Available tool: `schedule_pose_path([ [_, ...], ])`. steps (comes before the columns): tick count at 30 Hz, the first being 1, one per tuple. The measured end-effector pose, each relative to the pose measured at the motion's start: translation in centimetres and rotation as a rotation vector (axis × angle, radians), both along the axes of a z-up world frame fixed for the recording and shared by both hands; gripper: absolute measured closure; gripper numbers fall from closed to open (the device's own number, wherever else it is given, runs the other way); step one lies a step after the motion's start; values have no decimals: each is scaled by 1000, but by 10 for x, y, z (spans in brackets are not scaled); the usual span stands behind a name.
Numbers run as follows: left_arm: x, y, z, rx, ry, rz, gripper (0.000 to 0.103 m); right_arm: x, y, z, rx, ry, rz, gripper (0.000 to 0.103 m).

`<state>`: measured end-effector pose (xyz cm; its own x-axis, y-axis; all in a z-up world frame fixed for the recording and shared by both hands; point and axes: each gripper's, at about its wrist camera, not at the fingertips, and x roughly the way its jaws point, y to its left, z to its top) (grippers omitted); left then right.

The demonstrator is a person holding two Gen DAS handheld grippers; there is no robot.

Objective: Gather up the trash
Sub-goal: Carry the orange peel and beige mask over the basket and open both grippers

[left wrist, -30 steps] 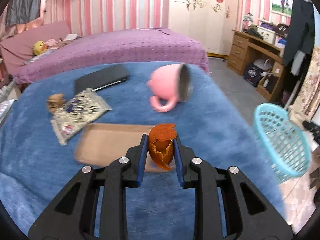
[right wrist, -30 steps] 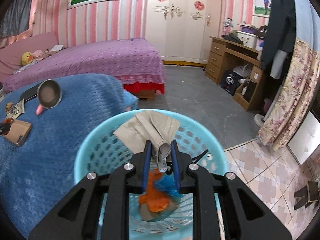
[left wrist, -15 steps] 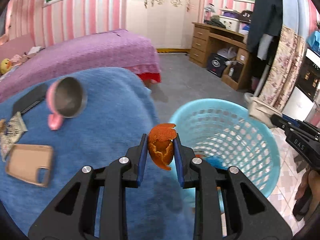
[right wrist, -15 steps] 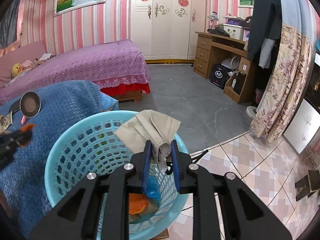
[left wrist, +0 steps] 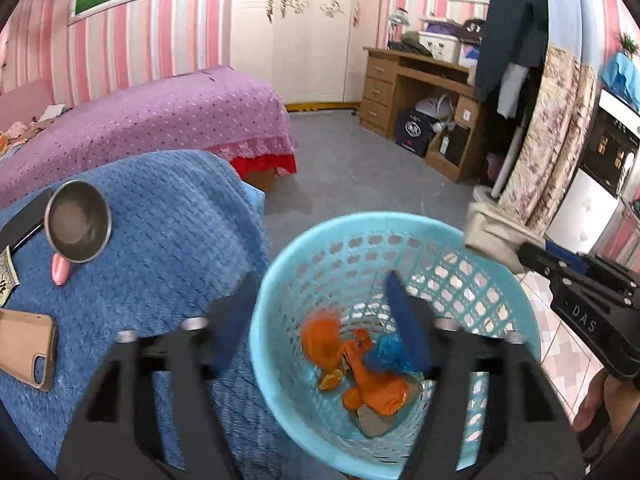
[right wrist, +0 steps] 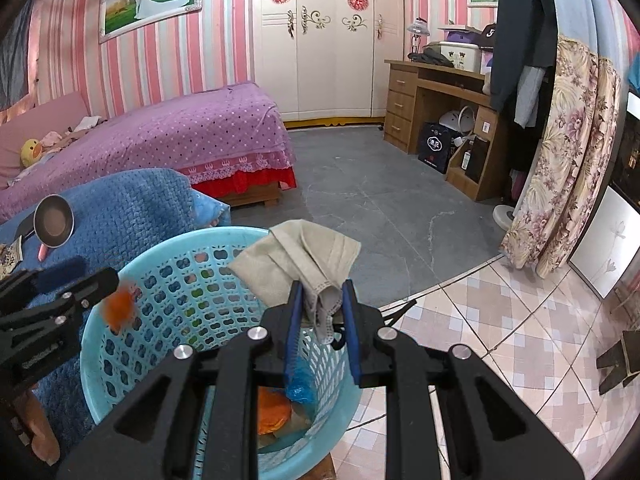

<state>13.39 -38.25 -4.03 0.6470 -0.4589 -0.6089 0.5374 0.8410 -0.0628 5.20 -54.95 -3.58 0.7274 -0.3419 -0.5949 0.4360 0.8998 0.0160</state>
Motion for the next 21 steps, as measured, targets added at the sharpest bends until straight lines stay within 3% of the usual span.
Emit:
schedule_pose_path([
  [6, 8, 28, 12, -1, -39, 61, 11, 3, 3, 0, -9, 6, 10, 83],
  [16, 24, 72, 18, -15, -27, 150, 8, 15, 20, 0, -35, 29, 33, 79],
  [17, 24, 75, 18, -13, -28, 155, 8, 17, 21, 0, -31, 37, 36, 75],
  [19, 24, 82, 18, -12, -32, 166, 8, 21, 25, -4, -40, 57, 31, 45],
  [21, 24, 86, 19, -12, -32, 172, 8, 24, 27, -4, -53, 67, 23, 37],
])
